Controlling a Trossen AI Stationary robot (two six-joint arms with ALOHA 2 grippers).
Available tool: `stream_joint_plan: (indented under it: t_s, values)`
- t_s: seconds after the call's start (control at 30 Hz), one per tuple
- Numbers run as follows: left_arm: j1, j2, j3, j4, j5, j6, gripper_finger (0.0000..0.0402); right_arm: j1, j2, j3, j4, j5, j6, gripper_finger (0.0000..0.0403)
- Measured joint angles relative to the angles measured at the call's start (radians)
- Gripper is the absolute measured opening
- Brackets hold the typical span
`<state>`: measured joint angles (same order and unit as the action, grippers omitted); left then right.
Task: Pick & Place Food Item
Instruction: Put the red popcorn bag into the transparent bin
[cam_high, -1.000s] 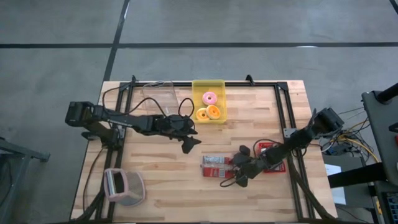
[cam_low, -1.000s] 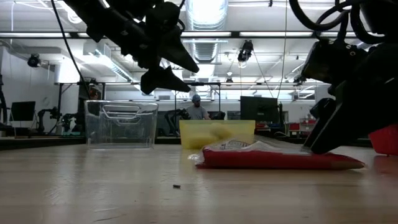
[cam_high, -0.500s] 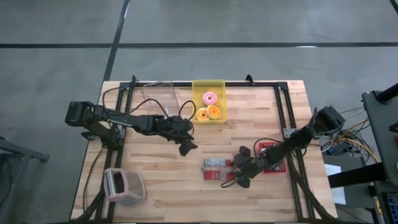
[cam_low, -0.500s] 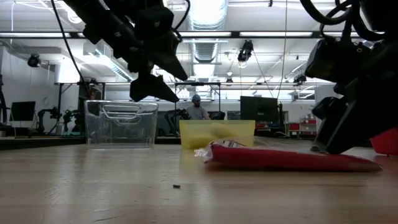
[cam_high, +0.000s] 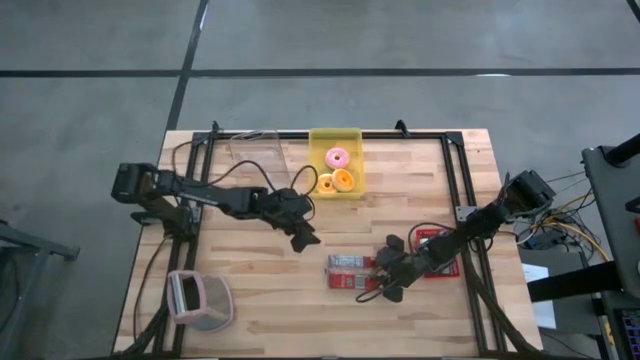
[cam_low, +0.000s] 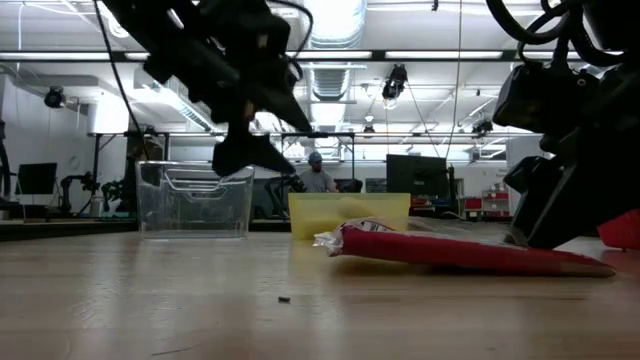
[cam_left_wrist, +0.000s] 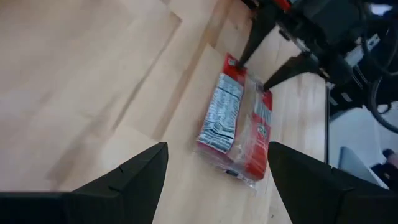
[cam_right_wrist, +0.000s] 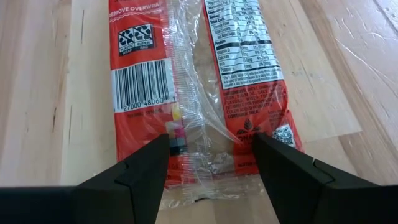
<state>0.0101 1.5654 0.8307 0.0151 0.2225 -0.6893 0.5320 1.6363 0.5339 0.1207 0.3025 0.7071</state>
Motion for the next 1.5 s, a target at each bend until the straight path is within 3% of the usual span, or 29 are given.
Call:
stream_joint_plan:
  t_s: [0.27, 0.43, 0.77, 1.23, 1.5]
  values:
    - [0.001, 0.198, 0.059, 0.046, 0.195, -0.044, 0.0284, 0.0, 0.0, -0.001, -0.004, 0.003, 0.001, 0.0233]
    - [0.001, 0.276, 0.132, 0.045, 0.259, -0.027, 0.0284, 0.0, 0.0, -0.002, -0.008, 0.003, 0.001, 0.0233]
    - [0.002, 0.302, 0.143, 0.007, 0.258, -0.022, 0.0284, 0.0, 0.0, -0.003, -0.016, 0.003, 0.015, 0.0233]
    - [0.002, 0.306, 0.129, 0.075, 0.237, -0.022, 0.0284, 0.0, 0.0, -0.003, -0.016, 0.003, 0.015, 0.0233]
    - [0.003, 0.41, 0.152, 0.119, 0.291, -0.051, 0.0284, 0.0, 0.0, -0.003, -0.017, 0.004, 0.015, 0.0233]
